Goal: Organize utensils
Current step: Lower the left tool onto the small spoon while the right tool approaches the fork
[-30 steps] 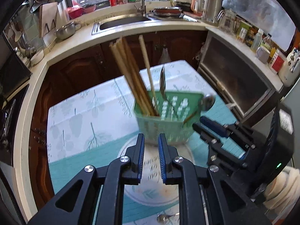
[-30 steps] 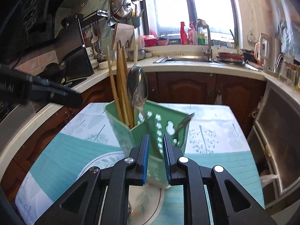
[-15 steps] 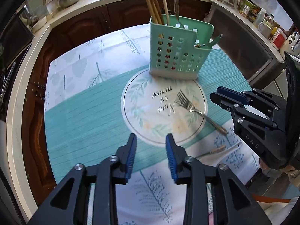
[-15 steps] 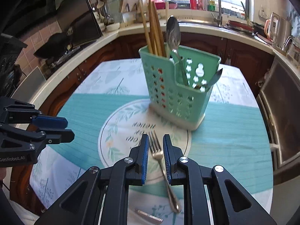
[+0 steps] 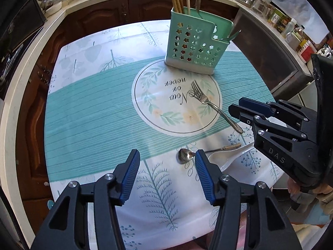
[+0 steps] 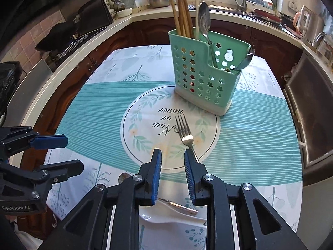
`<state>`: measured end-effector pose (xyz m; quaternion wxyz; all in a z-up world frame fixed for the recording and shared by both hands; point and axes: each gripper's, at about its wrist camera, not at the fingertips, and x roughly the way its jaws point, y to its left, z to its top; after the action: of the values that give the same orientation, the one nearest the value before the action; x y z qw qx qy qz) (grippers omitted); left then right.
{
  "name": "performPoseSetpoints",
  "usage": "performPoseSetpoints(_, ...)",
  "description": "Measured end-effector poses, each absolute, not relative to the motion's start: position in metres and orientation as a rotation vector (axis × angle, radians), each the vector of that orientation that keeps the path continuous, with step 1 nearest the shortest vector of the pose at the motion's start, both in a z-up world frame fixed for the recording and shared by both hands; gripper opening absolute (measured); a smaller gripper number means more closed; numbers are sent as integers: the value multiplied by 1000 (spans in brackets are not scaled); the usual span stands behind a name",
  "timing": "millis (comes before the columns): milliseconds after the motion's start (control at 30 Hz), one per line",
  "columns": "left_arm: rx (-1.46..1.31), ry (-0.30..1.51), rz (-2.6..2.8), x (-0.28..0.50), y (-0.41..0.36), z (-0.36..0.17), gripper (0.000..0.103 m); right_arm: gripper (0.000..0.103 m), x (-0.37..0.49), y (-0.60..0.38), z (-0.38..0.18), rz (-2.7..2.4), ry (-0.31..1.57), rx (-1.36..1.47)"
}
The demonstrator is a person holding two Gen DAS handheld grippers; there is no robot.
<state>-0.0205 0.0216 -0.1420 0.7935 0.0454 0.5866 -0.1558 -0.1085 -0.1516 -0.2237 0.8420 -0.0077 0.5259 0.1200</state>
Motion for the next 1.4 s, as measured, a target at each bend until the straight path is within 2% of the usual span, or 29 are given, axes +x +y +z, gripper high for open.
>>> performPoseSetpoints(433,-159,1315,-65,-34,33,-158,56,23,-80,-160,-236,482,1212,-109)
performPoseSetpoints(667,-308,1319,14,-50,34,-176,56,32,-64,-175,-245,576,1230,-146)
performPoseSetpoints(1067,-625,1343,42,-69,44,-221,56,32,-31,-167,-285,642,1311,-188)
performPoseSetpoints(1333,-629,1290,-20,-52,37,-230,52,32,0,-170,-310,639,1337,-167)
performPoseSetpoints(1400,-613,1274,-44,-48,35,-229,43,32,3,-174,-312,641,1342,-141)
